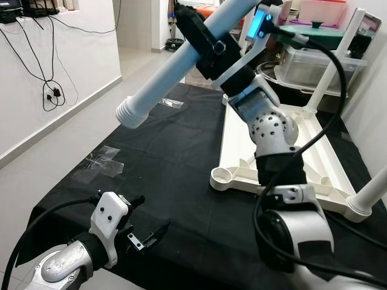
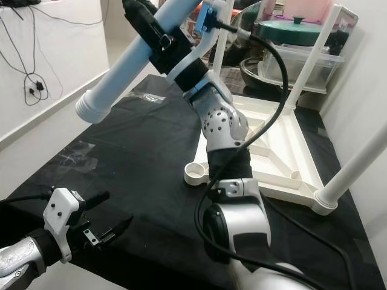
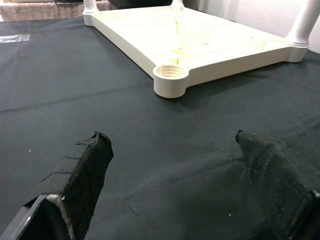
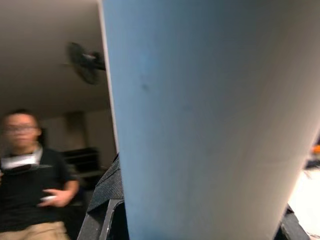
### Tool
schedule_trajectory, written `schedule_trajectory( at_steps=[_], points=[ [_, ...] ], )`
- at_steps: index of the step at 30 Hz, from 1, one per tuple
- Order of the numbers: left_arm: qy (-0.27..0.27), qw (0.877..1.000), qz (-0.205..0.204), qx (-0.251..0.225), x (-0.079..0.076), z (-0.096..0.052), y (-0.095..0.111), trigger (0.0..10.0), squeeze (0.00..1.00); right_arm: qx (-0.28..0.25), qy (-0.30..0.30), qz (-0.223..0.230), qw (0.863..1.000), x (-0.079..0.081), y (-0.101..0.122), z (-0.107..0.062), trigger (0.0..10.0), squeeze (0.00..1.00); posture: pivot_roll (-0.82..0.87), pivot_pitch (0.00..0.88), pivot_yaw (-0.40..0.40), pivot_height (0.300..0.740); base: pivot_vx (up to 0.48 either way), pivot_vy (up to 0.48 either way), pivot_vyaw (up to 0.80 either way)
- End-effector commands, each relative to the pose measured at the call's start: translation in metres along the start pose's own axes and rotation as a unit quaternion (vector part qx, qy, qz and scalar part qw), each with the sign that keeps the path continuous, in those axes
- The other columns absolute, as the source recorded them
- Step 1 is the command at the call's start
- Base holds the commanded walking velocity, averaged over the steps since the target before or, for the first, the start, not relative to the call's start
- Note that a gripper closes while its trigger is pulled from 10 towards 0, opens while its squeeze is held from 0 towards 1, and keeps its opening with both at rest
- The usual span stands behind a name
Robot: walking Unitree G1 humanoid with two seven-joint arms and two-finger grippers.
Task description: Building children table
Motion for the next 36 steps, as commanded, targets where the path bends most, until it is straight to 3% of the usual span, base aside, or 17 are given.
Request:
schedule_trajectory(
  at_steps=[1,5,6,7,10,11,13,14,16,18,19,20,23,24,25,34,36],
  points=[
    [-0.006,1.0,-0.007,0.004,-0.003,0.003,-0.003,10.0,0.0,-0.001,0.04,-0.001,0.999,0.015,0.004,0.003,0.0,0.0,0.11,0.0,-0.083,0.74,0.0,0.0,0.0],
    [-0.006,1.0,-0.006,0.004,-0.003,0.003,-0.004,10.0,0.0,0.025,-0.005,-0.026,0.999,0.006,-0.002,0.007,0.0,0.0,0.12,0.0,-0.083,0.74,0.0,0.0,0.0],
    [-0.006,1.0,-0.006,0.005,-0.003,0.004,-0.004,10.0,0.0,0.074,-0.168,-0.056,0.981,-0.036,-0.014,0.006,0.0,0.0,0.11,0.0,-0.081,0.74,0.0,0.0,0.0],
    [-0.006,1.0,-0.006,0.005,-0.003,0.004,-0.004,10.0,0.0,0.074,-0.168,-0.056,0.981,-0.036,-0.014,0.006,0.0,0.0,0.11,0.0,-0.081,0.74,0.0,0.0,0.0],
    [-0.006,1.0,-0.006,0.004,-0.003,0.004,-0.004,10.0,0.0,0.096,-0.386,-0.059,0.916,-0.093,-0.019,-0.023,0.0,0.0,0.11,0.0,-0.081,0.74,0.0,0.0,0.0],
    [-0.006,1.0,-0.006,0.004,-0.003,0.004,-0.003,10.0,0.0,0.093,-0.401,-0.055,0.91,-0.097,-0.018,-0.028,0.0,0.0,0.11,0.0,-0.081,0.74,0.0,0.0,0.0],
    [-0.007,1.0,-0.006,0.003,-0.004,0.005,-0.003,10.0,0.0,0.07,-0.482,-0.047,0.872,-0.118,-0.018,-0.057,0.0,0.0,0.12,0.0,-0.086,0.74,0.0,0.0,0.0],
    [-0.007,1.0,-0.006,0.003,-0.004,0.005,-0.003,10.0,0.0,0.07,-0.482,-0.047,0.872,-0.118,-0.018,-0.057,0.0,0.0,0.12,0.0,-0.086,0.74,0.0,0.0,0.0],
    [-0.007,1.0,-0.007,0.003,-0.005,0.005,-0.003,10.0,0.0,0.043,-0.557,-0.025,0.829,-0.132,-0.02,-0.087,0.0,0.0,0.11,0.0,-0.085,0.74,0.0,0.0,0.0],
    [-0.007,1.0,-0.007,0.003,-0.004,0.005,-0.003,10.0,0.0,0.037,-0.571,-0.024,0.819,-0.134,-0.019,-0.092,0.0,0.0,0.11,0.0,-0.085,0.74,0.0,0.0,0.0],
    [-0.007,1.0,-0.008,0.004,-0.005,0.005,-0.003,10.0,0.0,0.024,-0.595,-0.022,0.803,-0.137,-0.018,-0.101,0.0,0.0,0.11,0.0,-0.084,0.74,0.0,0.0,0.0],
    [-0.007,1.0,-0.008,0.004,-0.005,0.005,-0.003,10.0,0.0,0.024,-0.595,-0.022,0.803,-0.137,-0.018,-0.101,0.0,0.0,0.11,0.0,-0.084,0.74,0.0,0.0,0.0],
    [-0.008,1.0,-0.009,0.005,-0.006,0.005,-0.004,10.0,0.0,-0.002,-0.643,-0.025,0.765,-0.143,-0.012,-0.118,0.0,0.0,0.11,0.0,-0.083,0.74,0.0,0.0,0.0],
    [-0.008,1.0,-0.009,0.005,-0.006,0.005,-0.004,10.0,0.0,-0.002,-0.643,-0.025,0.765,-0.143,-0.012,-0.118,0.0,0.0,0.11,0.0,-0.083,0.74,0.0,0.0,0.0],
    [-0.009,1.0,-0.009,0.005,-0.007,0.006,-0.004,10.0,0.0,-0.013,-0.665,-0.03,0.746,-0.145,-0.01,-0.124,0.0,0.0,0.11,0.0,-0.081,0.74,0.0,0.0,0.0],
    [-0.012,1.0,-0.009,0.005,-0.007,0.007,-0.004,10.0,0.0,-0.023,-0.693,-0.041,0.719,-0.147,-0.008,-0.134,0.0,0.0,0.11,0.0,-0.079,0.74,0.0,0.0,0.0],
    [-0.013,1.0,-0.009,0.005,-0.008,0.007,-0.004,10.0,0.0,-0.03,-0.716,-0.053,0.695,-0.148,-0.005,-0.144,0.0,0.0,0.1,0.0,-0.08,0.74,0.0,0.0,0.0]
  ],
)
Point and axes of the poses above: a point about 5 cm out from each wrist's last joint towards the gripper, its own z axis pointing out of the wrist towards the gripper, its own y axis along the axis of the wrist's last joint, x = y × z, the point moved 4 cm from there along z, pointing out of the wrist towards the gripper, and after that the axes turned 15 degrees about z, right-handed, at the moved point
